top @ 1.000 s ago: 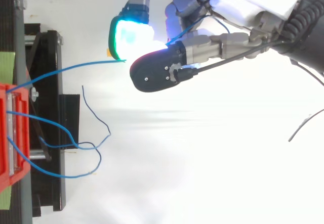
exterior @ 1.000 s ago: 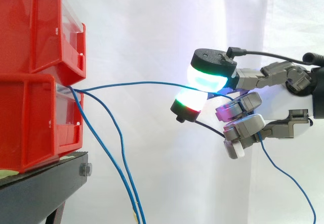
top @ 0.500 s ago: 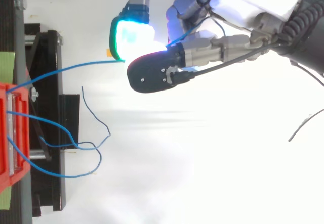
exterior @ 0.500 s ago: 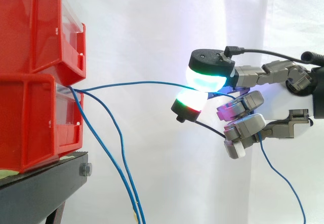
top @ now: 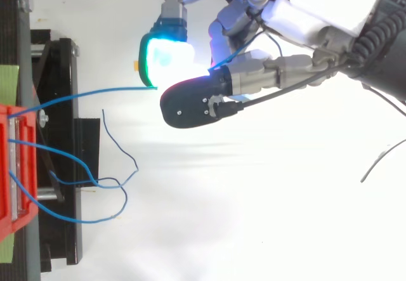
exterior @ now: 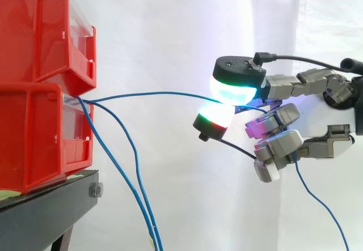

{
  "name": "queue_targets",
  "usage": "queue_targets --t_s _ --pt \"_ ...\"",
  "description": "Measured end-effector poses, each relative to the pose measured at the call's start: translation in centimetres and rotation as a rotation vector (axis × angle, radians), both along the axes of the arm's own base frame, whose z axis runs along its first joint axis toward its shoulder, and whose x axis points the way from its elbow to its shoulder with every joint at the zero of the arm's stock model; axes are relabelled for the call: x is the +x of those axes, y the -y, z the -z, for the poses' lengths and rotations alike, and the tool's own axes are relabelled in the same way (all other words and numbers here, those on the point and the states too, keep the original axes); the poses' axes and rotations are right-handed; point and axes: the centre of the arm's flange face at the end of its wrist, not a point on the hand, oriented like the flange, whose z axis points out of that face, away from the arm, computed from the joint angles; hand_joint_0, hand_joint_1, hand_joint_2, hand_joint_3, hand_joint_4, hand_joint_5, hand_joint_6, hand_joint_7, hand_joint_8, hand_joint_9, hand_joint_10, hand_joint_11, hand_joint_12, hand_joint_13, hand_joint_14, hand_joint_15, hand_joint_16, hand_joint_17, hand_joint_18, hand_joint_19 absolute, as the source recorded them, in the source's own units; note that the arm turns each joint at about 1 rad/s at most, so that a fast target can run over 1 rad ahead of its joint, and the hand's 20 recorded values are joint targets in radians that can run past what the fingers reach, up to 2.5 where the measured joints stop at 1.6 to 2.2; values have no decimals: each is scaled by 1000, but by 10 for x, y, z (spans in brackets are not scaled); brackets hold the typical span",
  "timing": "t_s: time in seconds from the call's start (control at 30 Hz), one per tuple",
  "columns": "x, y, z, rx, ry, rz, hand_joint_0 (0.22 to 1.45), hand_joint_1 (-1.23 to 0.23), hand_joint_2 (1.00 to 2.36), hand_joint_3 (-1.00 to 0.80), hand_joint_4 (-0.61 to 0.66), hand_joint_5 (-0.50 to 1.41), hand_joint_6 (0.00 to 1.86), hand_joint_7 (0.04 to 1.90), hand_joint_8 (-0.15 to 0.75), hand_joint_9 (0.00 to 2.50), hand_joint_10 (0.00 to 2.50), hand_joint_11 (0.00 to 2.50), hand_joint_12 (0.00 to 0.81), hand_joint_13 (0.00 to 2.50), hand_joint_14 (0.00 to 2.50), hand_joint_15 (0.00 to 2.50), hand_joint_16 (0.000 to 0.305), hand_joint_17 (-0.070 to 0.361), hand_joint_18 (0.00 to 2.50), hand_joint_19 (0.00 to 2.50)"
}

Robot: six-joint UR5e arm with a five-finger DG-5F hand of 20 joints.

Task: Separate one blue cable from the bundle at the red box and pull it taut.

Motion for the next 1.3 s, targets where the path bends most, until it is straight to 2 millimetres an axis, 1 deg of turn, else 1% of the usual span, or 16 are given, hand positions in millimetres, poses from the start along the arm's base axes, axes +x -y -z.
queue_targets --t_s 0.07,0.17,0.2,0.33,0.37,0.43,0.57,0.73,0.9,1.07,1.3 --pt "-2 -2 3 7 -11 -4 732 -832 1024 6 -185 -132 960 1377 338 1148 1145 1767 402 1489 42 1746 59 132 1057 938" --pt "-6 -6 11 19 -30 -19 733 -831 1024 4 -190 -133 959 1368 339 1157 1147 1745 401 1489 44 1746 58 131 1055 938" --pt "-7 -7 14 23 -35 -26 735 -831 1023 -2 -184 -134 960 1363 342 1155 1140 1774 402 1490 46 1732 58 132 1057 938" --pt "-12 -14 25 43 -57 -78 744 -821 1022 -41 -146 -141 963 1330 340 1149 1138 1767 399 1485 58 1737 58 130 1053 945" --pt "-13 -16 27 48 -60 -91 747 -818 1021 -61 -152 -141 961 1330 334 1150 1127 1765 399 1485 60 1730 58 131 1050 945" --pt "-14 -18 30 58 -66 -112 746 -816 1021 -66 -151 -141 960 1335 321 1150 1126 1750 395 1485 59 1725 58 130 1050 946" --pt "-16 -18 33 70 -81 -152 747 -815 1020 -67 -135 -142 957 1346 325 1156 1102 1762 391 1467 113 1728 58 131 1045 954" --pt "-20 -19 34 82 -112 -196 748 -815 1019 -68 -128 -142 957 1343 334 1156 1107 1753 403 1462 141 1704 58 131 1045 956" --pt "-28 -18 25 93 -146 -223 748 -815 1019 -65 -123 -142 957 1336 337 1154 1111 1757 402 1468 139 1695 59 132 1049 953" --pt "-34 -13 18 96 -169 -219 748 -815 1018 -66 -118 -142 957 1339 338 1154 1113 1755 405 1477 137 1708 59 133 1051 954" --pt "-33 -14 16 86 -160 -222 748 -815 1018 -67 -116 -142 957 1339 338 1152 1119 1733 394 1485 137 1702 59 133 1055 962"
